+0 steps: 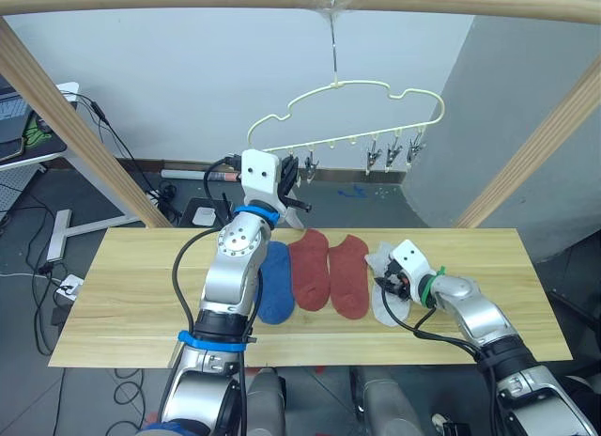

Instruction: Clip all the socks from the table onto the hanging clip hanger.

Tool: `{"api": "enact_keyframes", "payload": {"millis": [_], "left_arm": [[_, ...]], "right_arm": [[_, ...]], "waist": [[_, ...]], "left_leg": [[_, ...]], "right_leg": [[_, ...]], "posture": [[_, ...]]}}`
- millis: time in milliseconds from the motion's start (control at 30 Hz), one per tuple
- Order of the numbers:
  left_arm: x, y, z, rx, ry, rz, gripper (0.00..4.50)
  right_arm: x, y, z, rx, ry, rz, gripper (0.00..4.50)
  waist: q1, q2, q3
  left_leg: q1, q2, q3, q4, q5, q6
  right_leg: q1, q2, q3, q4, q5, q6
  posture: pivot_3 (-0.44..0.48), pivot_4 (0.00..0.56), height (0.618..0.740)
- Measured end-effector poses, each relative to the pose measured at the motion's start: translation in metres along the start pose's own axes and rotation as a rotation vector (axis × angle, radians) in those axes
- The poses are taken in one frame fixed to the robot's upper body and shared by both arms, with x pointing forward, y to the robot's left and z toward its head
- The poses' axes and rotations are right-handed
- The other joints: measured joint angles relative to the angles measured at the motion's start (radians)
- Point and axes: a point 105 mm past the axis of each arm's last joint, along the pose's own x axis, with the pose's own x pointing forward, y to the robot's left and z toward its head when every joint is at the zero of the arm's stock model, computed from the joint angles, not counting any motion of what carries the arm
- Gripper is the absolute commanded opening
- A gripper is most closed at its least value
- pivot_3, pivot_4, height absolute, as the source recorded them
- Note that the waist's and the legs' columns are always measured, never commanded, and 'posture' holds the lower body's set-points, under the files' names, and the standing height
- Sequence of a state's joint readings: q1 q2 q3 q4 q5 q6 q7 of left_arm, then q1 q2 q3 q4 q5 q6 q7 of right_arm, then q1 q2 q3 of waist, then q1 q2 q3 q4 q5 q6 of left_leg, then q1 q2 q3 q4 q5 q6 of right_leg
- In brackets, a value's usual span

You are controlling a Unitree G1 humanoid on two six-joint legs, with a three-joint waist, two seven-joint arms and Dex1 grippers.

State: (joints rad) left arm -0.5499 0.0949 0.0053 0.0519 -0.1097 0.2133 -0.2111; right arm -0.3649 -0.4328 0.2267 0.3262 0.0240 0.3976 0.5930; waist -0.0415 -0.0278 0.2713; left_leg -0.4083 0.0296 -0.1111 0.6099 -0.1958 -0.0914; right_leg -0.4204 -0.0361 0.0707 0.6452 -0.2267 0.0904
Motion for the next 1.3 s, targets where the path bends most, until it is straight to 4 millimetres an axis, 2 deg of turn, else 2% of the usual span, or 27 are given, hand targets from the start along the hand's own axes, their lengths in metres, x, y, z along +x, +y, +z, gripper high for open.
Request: {"api": "enact_keyframes", "payload": {"millis": [100,300,433,533,633,833,967,1100,1133,1300], "left_arm": [[0.0,0.0,0.0,-0.001,0.001,-0.007,0.0],[-0.001,0.0,-0.001,-0.023,0.022,-0.048,0.0],[-0.004,0.007,0.002,-0.15,0.062,-0.077,0.0],[-0.006,0.016,0.004,-0.382,0.115,-0.072,0.0],[-0.008,0.021,0.007,-0.601,0.159,-0.075,0.0],[-0.015,0.028,0.014,-0.913,0.232,-0.132,0.0],[-0.022,0.027,0.016,-1.02,0.274,-0.184,0.0],[-0.026,0.025,0.019,-1.036,0.3,-0.224,0.0],[-0.027,0.024,0.021,-1.035,0.307,-0.241,0.0],[-0.029,0.016,0.02,-1.049,0.324,-0.278,0.0]], "right_arm": [[-0.004,-0.002,-0.002,-0.014,0.0,0.01,0.11],[-0.014,-0.003,-0.009,-0.09,-0.001,0.043,0.05],[-0.025,0.0,-0.009,-0.289,-0.035,0.057,0.05],[-0.037,0.008,0.023,-0.478,-0.165,0.065,0.05],[-0.047,0.024,0.056,-0.631,-0.292,0.077,0.05],[-0.05,0.053,0.097,-0.748,-0.473,0.082,0.05],[-0.05,0.061,0.132,-0.798,-0.596,0.041,0.05],[-0.051,0.072,0.156,-0.816,-0.688,0.042,0.05],[-0.052,0.074,0.161,-0.824,-0.707,0.044,0.05],[-0.053,0.08,0.17,-0.844,-0.745,0.053,0.05]], "waist": [[0.0,0.0,0.0],[0.001,0.0,0.0],[-0.001,-0.001,0.003],[-0.017,-0.002,0.005],[-0.022,-0.003,0.006],[-0.022,-0.005,0.007],[-0.023,-0.005,0.007],[-0.022,-0.005,0.007],[-0.02,-0.005,0.007],[-0.014,-0.005,0.007]], "left_leg": [[0.0,0.0,0.0,0.0,0.0,0.0],[0.0,0.0,0.0,0.0,0.0,0.0],[0.0,0.0,0.0,-0.001,0.0,0.0],[0.0,0.0,0.001,-0.001,0.0,0.0],[0.001,0.0,0.0,-0.001,0.0,0.0],[0.001,0.0,0.0,-0.001,0.0,0.0],[0.002,0.0,0.0,-0.001,0.0,0.0],[0.001,0.0,0.0,-0.001,0.0,-0.001],[0.001,0.0,0.0,-0.002,0.0,-0.001],[0.001,0.0,0.0,-0.002,0.0,-0.001]], "right_leg": [[0.0,0.0,0.0,0.0,0.0,0.0],[0.0,0.0,0.0,-0.001,0.0,0.0],[-0.001,0.0,0.0,-0.001,0.0,0.0],[-0.001,0.0,0.0,0.0,0.0,0.0],[0.0,0.0,0.0,0.0,-0.001,0.0],[0.0,0.0,0.0,0.0,-0.001,0.0],[0.0,0.0,0.0,0.0,0.0,0.0],[0.0,0.0,0.0,0.0,0.0,0.0],[0.0,0.0,0.0,0.0,0.0,0.0],[0.0,0.0,0.0,0.0,0.0,0.0]], "posture": [[0.01,0.29,0.74],[0.018,0.289,0.74],[0.023,0.288,0.74],[0.023,0.288,0.74],[0.029,0.279,0.74],[0.017,0.271,0.74],[0.012,0.266,0.74],[0.012,0.266,0.74],[0.01,0.25,0.74],[0.009,0.24,0.74]]}}
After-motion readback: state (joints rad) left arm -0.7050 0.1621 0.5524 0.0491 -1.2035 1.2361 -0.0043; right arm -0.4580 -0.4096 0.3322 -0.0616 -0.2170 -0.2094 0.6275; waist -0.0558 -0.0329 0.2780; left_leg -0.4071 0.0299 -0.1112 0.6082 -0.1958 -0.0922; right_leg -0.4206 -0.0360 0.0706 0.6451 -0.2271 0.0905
